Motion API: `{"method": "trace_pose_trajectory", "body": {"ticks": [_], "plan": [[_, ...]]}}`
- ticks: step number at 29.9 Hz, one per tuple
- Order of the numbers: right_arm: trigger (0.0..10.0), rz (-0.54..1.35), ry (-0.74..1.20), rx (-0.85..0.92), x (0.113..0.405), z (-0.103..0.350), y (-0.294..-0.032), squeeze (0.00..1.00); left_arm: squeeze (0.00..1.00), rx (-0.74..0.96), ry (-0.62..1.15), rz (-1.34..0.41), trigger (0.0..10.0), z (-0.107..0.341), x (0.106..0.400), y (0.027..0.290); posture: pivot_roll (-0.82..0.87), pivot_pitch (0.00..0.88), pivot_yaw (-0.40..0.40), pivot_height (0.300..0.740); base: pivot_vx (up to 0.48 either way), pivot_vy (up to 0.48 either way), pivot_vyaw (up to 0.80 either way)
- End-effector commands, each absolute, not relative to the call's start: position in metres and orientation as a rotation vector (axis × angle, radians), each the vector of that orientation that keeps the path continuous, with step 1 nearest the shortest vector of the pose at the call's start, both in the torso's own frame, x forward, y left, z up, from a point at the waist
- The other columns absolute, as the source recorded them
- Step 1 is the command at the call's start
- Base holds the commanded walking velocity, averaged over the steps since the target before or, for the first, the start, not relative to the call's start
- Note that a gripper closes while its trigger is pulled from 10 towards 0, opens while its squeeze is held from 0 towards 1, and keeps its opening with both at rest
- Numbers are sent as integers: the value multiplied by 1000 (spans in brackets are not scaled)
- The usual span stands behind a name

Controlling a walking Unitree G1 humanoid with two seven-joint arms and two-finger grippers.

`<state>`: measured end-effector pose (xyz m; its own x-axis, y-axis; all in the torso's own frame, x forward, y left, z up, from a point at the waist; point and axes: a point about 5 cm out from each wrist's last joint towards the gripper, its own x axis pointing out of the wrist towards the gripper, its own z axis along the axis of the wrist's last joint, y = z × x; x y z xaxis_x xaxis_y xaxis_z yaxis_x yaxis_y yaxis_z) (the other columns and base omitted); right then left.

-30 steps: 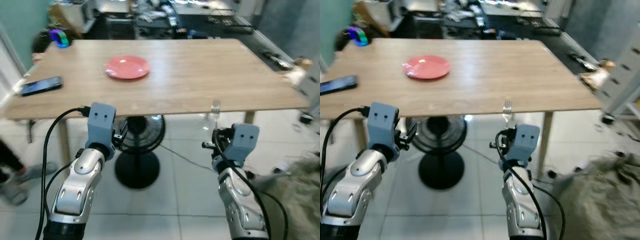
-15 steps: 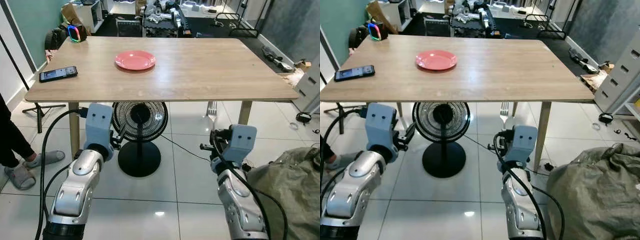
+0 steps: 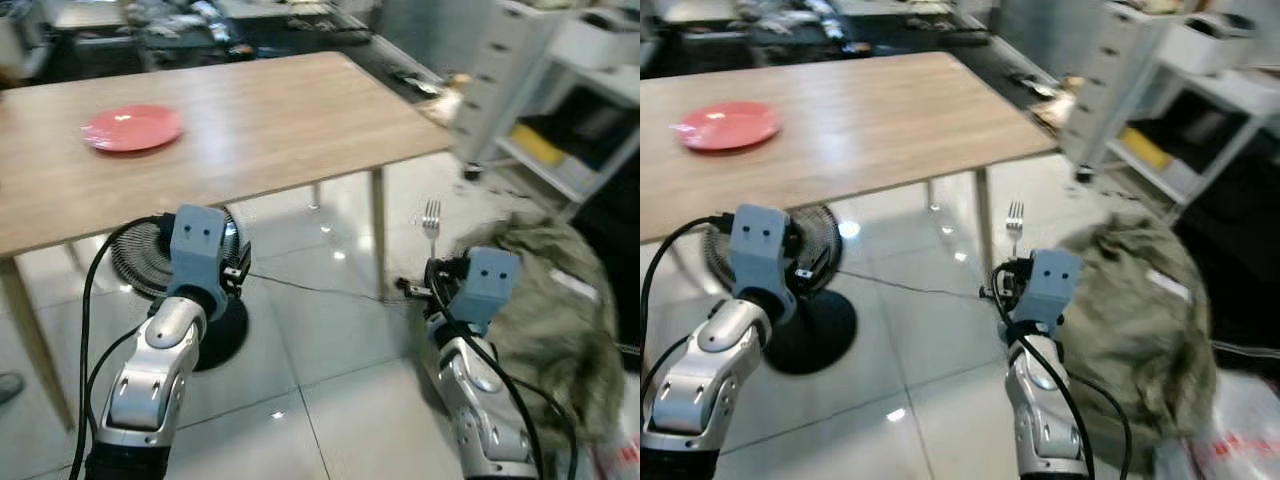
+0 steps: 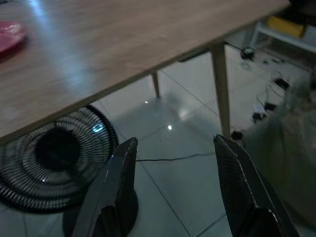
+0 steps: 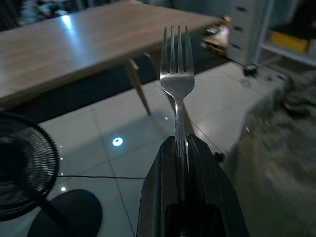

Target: Setting the table

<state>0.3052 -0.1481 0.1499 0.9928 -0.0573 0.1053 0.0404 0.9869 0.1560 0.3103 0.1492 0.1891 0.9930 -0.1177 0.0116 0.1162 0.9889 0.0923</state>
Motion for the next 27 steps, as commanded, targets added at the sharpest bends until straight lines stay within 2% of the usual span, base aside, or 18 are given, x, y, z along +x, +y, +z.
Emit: {"method": "trace_pose_trajectory", "body": {"ticks": [1, 14, 20, 27], "plan": [[10000, -53, -97, 160, 304, 147, -150, 0, 0, 83, 6, -120, 10000, 184, 310, 149, -17, 50, 50, 740, 0, 0, -800], [10000, -67, -83, 147, 303, 142, -153, 0, 0, 100, 38, -140, 10000, 176, 308, 149, -18, 45, 51, 740, 0, 0, -800], [10000, -49, -20, 84, 298, 123, -155, 0, 0, 125, 106, -157, 10000, 154, 299, 153, -19, 45, 48, 740, 0, 0, -800], [10000, -60, 111, 30, 286, 84, -164, 0, 0, 138, 237, -162, 10000, 107, 281, 167, -16, 46, 41, 740, 0, 0, -800]]}}
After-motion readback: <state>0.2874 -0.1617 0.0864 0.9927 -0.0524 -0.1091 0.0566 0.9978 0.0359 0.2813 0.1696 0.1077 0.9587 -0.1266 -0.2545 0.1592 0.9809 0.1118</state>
